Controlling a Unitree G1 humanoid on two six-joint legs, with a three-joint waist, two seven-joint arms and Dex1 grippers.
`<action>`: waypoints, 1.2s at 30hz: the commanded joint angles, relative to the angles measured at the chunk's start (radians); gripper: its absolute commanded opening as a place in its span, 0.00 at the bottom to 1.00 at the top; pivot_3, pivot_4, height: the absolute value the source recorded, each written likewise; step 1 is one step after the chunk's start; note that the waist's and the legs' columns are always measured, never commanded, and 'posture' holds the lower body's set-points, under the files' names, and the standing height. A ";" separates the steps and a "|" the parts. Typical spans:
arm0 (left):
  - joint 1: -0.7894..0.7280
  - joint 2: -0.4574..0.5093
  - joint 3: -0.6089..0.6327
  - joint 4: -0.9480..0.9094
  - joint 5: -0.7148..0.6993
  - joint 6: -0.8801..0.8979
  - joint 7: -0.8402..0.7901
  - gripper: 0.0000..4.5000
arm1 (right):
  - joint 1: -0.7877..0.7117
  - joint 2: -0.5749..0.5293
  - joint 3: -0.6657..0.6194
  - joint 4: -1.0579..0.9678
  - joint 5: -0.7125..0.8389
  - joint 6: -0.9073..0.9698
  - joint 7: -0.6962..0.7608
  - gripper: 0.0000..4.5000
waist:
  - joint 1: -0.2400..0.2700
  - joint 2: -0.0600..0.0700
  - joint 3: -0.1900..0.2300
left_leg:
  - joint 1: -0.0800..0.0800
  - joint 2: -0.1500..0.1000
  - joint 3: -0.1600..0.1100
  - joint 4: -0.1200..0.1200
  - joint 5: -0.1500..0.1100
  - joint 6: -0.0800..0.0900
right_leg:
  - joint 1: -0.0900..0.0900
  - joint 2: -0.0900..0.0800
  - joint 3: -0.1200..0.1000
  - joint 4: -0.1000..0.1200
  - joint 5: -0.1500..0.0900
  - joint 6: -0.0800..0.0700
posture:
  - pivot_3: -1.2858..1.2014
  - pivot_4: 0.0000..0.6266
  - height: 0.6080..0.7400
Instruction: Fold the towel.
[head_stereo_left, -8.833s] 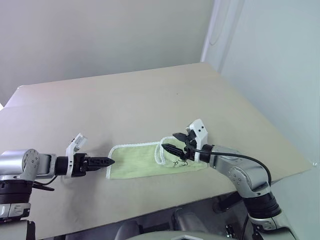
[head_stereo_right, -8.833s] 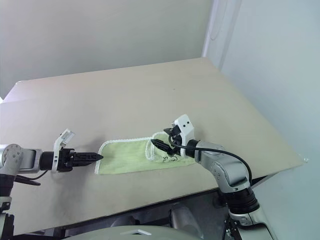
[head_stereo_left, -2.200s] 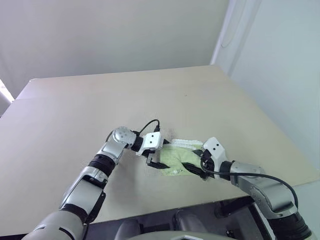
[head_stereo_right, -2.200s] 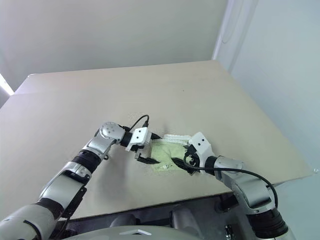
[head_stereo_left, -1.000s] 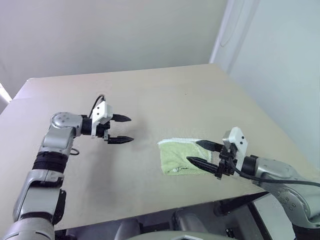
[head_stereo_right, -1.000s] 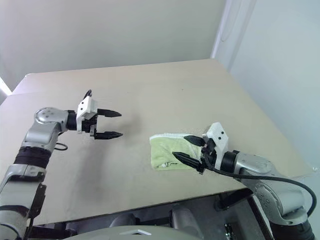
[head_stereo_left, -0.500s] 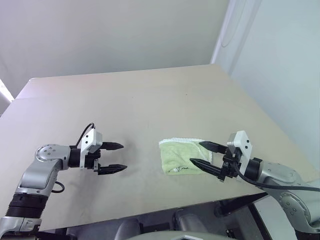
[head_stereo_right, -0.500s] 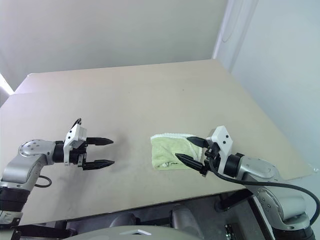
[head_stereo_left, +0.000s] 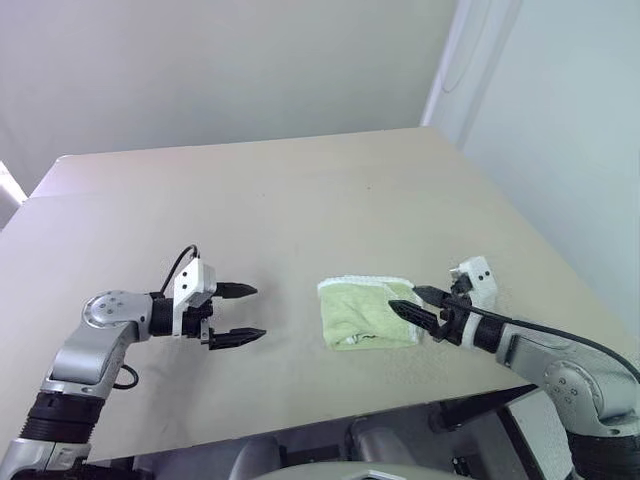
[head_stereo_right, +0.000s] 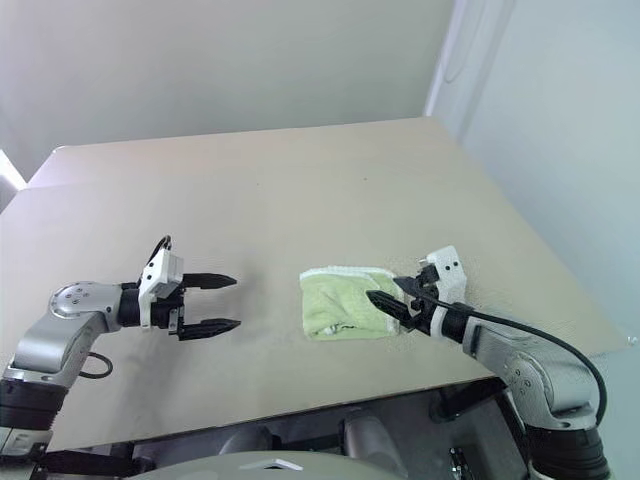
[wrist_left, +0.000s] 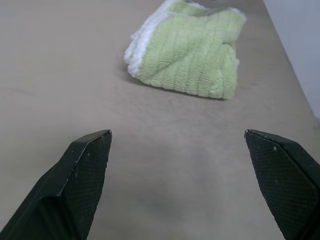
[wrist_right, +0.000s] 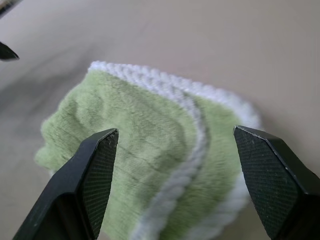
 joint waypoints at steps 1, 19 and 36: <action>-0.001 0.004 -0.006 -0.051 -0.005 -0.012 0.004 1.00 | 0.047 -0.051 0.043 -0.125 -0.105 -0.141 0.032 0.86 | -0.003 0.000 0.000 | 0.000 0.000 0.000 0.000 0.000 0.000 | 0.000 0.000 0.000 -0.001 0.000 0.000 | 0.52 0.00 1.00; -0.007 -0.003 -0.032 -0.057 0.003 -0.052 0.004 1.00 | -0.044 -0.153 0.472 0.004 -0.548 -0.438 0.182 0.86 | -0.004 -0.001 0.000 | 0.001 0.000 0.002 0.000 0.000 0.000 | -0.001 -0.001 0.000 -0.001 0.000 0.000 | 0.52 0.00 1.00; -0.018 0.002 -0.037 -0.059 0.011 -0.059 0.007 1.00 | -0.069 -0.131 0.486 0.048 -0.644 -0.431 0.193 0.86 | -0.005 -0.002 -0.001 | 0.003 0.000 0.002 0.001 0.000 -0.001 | 0.001 -0.001 0.000 0.001 0.000 0.000 | 0.52 0.00 1.00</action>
